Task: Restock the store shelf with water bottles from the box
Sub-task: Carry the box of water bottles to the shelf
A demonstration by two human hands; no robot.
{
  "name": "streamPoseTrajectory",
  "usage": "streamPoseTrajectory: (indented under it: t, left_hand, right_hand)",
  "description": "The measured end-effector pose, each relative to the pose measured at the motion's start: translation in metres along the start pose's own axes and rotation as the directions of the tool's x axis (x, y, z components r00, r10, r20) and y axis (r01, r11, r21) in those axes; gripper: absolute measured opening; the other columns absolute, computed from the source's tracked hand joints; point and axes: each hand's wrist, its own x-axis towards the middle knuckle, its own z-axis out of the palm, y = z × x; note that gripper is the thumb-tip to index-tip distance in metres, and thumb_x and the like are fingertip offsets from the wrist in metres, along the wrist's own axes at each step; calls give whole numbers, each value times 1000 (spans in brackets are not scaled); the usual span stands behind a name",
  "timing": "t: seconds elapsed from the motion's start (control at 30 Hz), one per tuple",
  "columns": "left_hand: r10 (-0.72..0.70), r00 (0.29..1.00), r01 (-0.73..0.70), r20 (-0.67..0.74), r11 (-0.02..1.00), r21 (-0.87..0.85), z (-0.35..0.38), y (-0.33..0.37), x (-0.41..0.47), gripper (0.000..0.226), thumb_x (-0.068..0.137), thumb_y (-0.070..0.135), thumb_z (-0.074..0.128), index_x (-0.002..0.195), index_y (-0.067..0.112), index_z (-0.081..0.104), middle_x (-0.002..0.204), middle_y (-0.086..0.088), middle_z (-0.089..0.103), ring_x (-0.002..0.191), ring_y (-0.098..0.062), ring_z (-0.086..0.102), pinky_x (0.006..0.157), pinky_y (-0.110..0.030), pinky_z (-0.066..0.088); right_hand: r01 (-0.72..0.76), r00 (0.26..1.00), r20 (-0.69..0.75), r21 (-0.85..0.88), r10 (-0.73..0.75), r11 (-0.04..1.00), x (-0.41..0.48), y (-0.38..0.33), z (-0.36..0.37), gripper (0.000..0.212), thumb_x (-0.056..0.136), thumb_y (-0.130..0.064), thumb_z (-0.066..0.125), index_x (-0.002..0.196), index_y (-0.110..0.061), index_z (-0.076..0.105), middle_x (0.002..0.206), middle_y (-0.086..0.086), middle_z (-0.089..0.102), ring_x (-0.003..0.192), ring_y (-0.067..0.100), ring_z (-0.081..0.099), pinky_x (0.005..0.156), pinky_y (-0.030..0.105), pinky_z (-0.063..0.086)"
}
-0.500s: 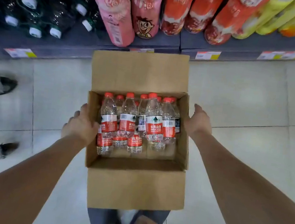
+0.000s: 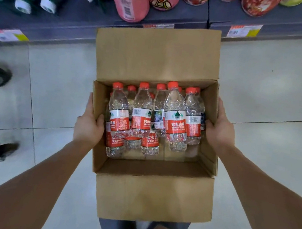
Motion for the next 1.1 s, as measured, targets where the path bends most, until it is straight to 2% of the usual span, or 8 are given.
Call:
streamPoseTrajectory:
  t: [0.2,0.37,0.53,0.7,0.87,0.97,1.03,1.1]
  left_hand:
    - [37,999,-37,-1,999,-40,-5,-2,-4,72,107,20,51,167,33,14,126,-19,71,108,-44,68,96,-52,55]
    - [57,998,-55,34,997,-49,-9,-17,-12,75,107,21,53,167,35,11,125,-15,73,104,-41,71,95,-49,57]
    - [98,994,-95,53,994,-45,-36,-20,-35,75,105,18,55,167,32,15,114,-13,76,96,-36,72,90,-42,57]
    - [97,994,-95,50,994,-45,-89,-5,-75,73,104,18,56,166,29,20,104,-11,76,80,-29,69,81,-37,58]
    - [93,995,-88,46,992,-94,-163,16,-127,76,102,19,57,165,34,16,100,-8,75,89,-32,72,87,-45,60]
    - [82,996,-78,34,991,-109,-222,38,-161,75,102,17,57,166,30,20,99,-6,73,86,-27,68,89,-35,56]
    - [65,998,-63,19,993,-97,-266,55,-188,71,103,15,57,165,25,25,93,-3,68,79,-22,62,82,-27,50]
    - [64,998,-63,4,990,-128,-309,71,-217,68,103,14,58,164,24,30,94,-5,71,82,-25,65,81,-28,51]
  right_hand:
    - [5,999,-43,-43,-7,999,-5,3,1,77,101,-13,52,163,-37,12,117,9,72,97,36,67,88,38,53]
    - [3,999,-38,-38,-5,999,-20,12,-2,81,100,-14,55,163,-39,11,112,13,73,94,37,67,88,41,54]
    - [-6,999,-43,-16,6,1000,-56,5,-22,79,100,-13,55,163,-37,14,111,15,74,96,39,66,90,39,54]
    - [-9,998,-59,7,10,1000,-102,-23,-67,77,99,-13,54,162,-40,19,112,13,74,99,39,68,94,42,54]
    - [17,998,-62,20,-16,1000,-156,-73,-131,77,99,-13,54,161,-41,18,107,10,75,93,37,69,91,41,56]
    - [47,997,-61,-15,-48,999,-190,-112,-178,79,97,-13,55,161,-40,18,103,14,75,92,39,68,89,42,56]
    - [62,996,-63,-26,-64,998,-216,-143,-211,80,97,-14,56,161,-40,18,102,16,74,91,41,67,89,44,57]
    - [90,993,-73,-31,-92,995,-244,-173,-247,81,95,-12,57,162,-38,19,100,17,74,90,42,67,87,44,56]
